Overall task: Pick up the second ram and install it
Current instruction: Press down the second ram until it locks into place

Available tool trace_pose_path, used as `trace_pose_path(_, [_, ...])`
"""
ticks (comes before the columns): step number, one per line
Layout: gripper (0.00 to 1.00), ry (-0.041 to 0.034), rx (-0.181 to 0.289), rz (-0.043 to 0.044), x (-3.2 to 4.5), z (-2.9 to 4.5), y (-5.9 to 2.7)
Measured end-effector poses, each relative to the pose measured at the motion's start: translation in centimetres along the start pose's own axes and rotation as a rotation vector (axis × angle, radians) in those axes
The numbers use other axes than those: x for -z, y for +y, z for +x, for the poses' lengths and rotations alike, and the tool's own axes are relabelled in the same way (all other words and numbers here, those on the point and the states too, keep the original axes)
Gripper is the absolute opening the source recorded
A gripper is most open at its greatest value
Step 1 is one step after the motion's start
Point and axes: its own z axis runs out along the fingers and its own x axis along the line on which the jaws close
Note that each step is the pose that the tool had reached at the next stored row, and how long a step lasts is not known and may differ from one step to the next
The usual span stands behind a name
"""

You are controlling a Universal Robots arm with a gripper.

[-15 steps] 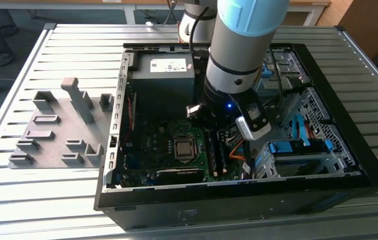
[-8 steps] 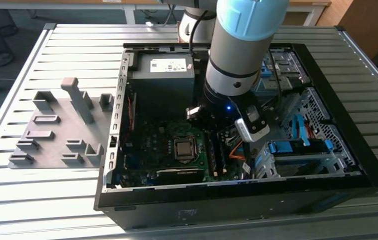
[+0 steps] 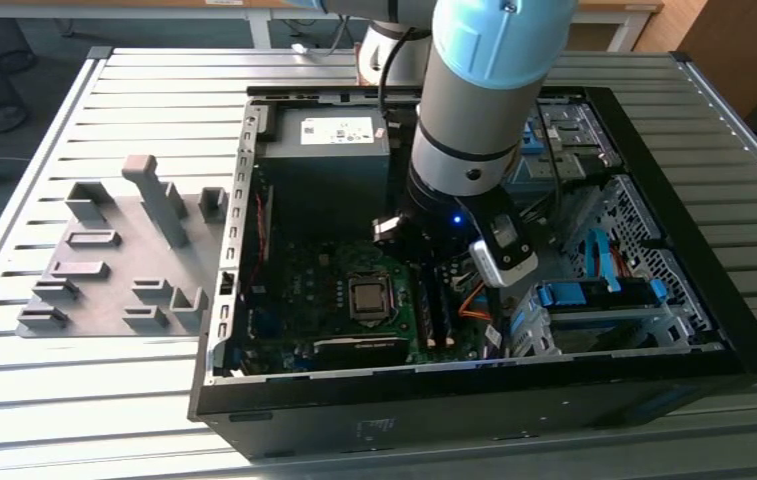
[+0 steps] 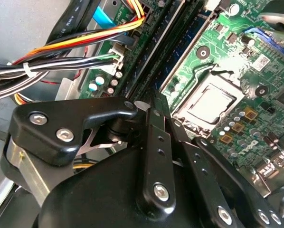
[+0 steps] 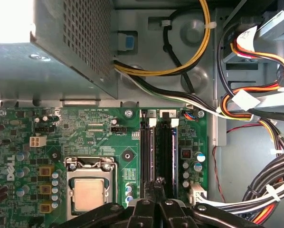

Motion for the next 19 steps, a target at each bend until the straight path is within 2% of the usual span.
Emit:
trace_pose_path(3, [0.11, 0.0001, 0.0, 0.0004, -0.01, 0.0, 0.0])
trace_pose_path(5, [0.11, -0.0012, 0.0, -0.0037, 0.32, -0.01, 0.06])
trace_pose_path(9, [0.11, 0.0, 0.0, -0.0008, 1.69, 0.04, 0.07])
trace_pose_path(12, [0.11, 0.0003, 0.0, -0.0006, 2.41, 0.05, 0.09])
trace_pose_path(19, [0.11, 0.0003, 0.0, -0.001, 2.58, 0.06, 0.1])
